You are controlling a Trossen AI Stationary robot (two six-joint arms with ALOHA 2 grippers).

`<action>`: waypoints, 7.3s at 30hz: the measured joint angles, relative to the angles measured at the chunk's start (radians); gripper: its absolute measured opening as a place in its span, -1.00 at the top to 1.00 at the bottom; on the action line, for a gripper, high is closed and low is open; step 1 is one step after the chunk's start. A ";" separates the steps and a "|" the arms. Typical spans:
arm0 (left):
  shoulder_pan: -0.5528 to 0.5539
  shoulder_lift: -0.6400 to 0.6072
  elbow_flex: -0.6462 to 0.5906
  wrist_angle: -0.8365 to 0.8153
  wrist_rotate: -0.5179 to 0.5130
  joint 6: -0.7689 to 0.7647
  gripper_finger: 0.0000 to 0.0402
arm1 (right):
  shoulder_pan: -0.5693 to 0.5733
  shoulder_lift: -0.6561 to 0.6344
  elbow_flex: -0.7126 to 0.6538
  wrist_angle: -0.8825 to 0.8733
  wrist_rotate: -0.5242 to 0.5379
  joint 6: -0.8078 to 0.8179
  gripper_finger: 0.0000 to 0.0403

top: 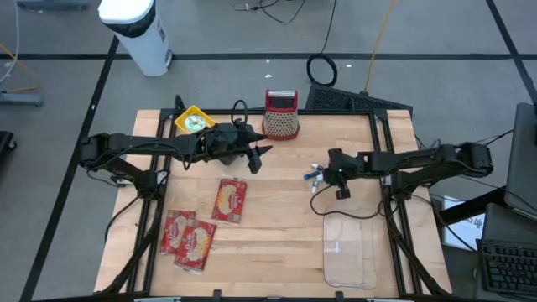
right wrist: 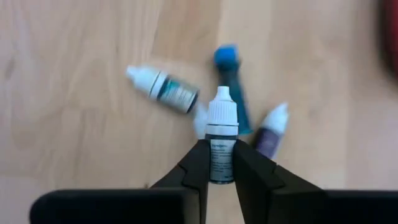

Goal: Pick & Place Food Item
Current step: Put the top green food coloring bottle into the black bin, then put the purple food coloring bottle into the black bin

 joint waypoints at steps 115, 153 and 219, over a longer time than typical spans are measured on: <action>-0.059 0.311 0.392 -0.324 0.075 0.232 0.99 | 0.006 0.084 0.000 0.779 -0.063 0.170 0.15; -0.059 0.311 0.392 -0.286 0.075 0.157 0.77 | -0.207 0.112 0.000 0.207 -0.083 0.153 0.09; -0.071 0.387 0.391 -0.148 0.127 0.286 -0.40 | -0.039 -0.063 0.000 0.687 -0.213 0.128 0.77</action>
